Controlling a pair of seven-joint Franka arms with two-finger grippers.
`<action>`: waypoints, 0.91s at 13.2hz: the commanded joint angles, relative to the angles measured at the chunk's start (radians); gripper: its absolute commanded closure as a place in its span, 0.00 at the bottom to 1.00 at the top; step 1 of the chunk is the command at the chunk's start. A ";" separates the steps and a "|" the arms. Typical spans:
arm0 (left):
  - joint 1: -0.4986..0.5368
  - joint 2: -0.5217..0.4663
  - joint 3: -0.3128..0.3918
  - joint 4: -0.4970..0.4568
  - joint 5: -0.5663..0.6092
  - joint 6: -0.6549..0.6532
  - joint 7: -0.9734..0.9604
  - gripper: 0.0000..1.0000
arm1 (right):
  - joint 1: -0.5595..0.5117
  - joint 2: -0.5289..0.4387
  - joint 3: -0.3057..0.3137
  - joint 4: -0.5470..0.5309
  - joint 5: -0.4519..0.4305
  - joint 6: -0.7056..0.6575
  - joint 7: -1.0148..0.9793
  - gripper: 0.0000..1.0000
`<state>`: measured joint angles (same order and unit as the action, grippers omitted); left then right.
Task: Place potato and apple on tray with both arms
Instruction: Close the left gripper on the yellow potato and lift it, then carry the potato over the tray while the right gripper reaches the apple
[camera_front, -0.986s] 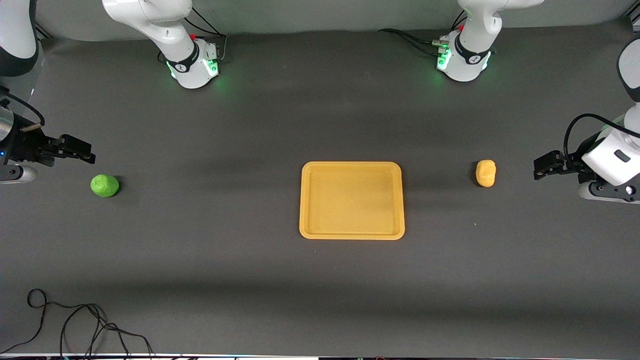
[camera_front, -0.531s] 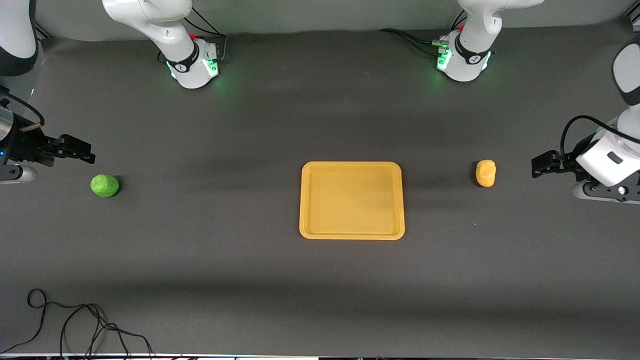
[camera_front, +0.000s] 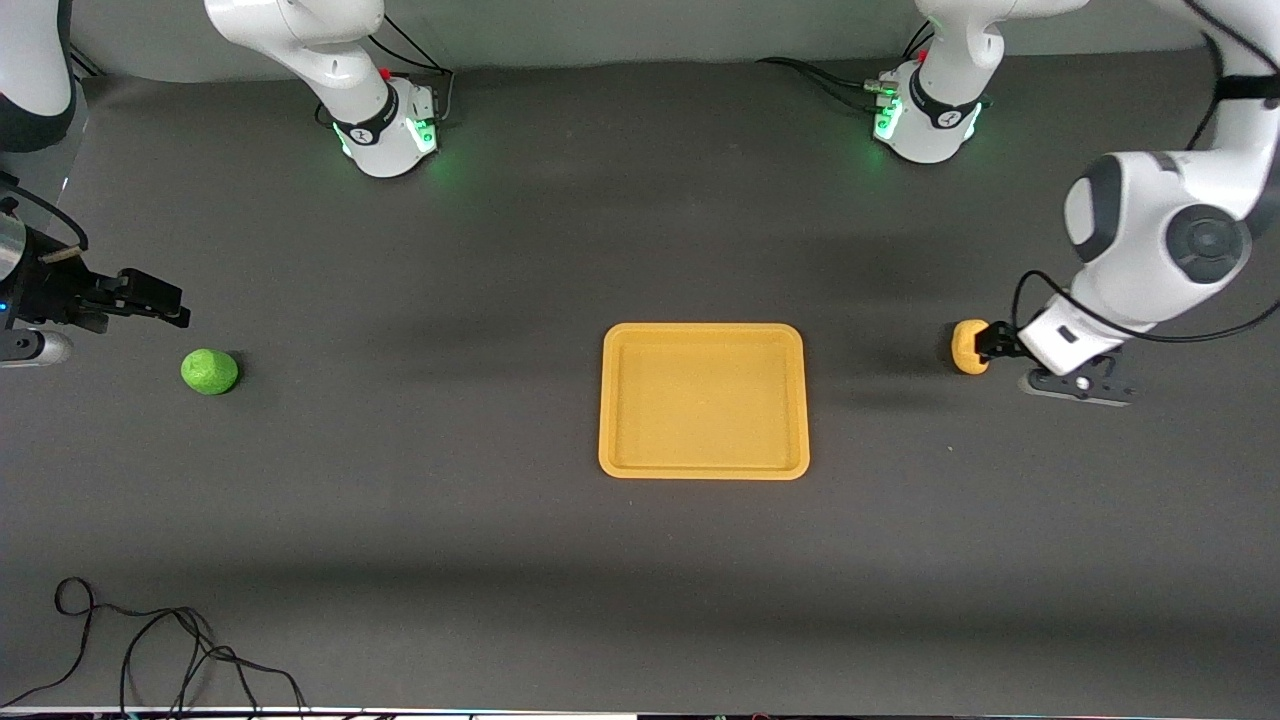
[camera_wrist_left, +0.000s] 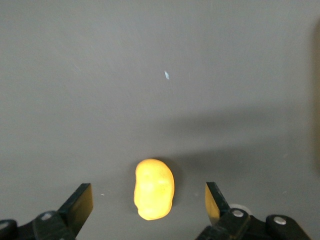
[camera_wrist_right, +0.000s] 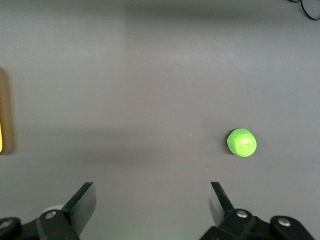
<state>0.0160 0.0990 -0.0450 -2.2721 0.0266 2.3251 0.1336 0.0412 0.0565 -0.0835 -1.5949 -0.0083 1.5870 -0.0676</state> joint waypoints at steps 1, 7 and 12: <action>-0.008 0.060 0.004 -0.060 0.013 0.057 0.034 0.02 | -0.001 -0.001 -0.002 0.007 0.014 -0.010 0.002 0.00; 0.001 0.249 0.004 -0.055 0.013 0.168 0.083 0.52 | -0.004 -0.041 -0.204 -0.153 0.014 0.123 -0.232 0.00; -0.011 0.168 -0.001 0.050 -0.004 -0.099 0.046 0.80 | -0.003 -0.103 -0.426 -0.344 0.014 0.310 -0.463 0.00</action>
<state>0.0165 0.3288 -0.0450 -2.2702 0.0268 2.3596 0.1974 0.0231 0.0158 -0.4691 -1.8685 -0.0073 1.8511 -0.4707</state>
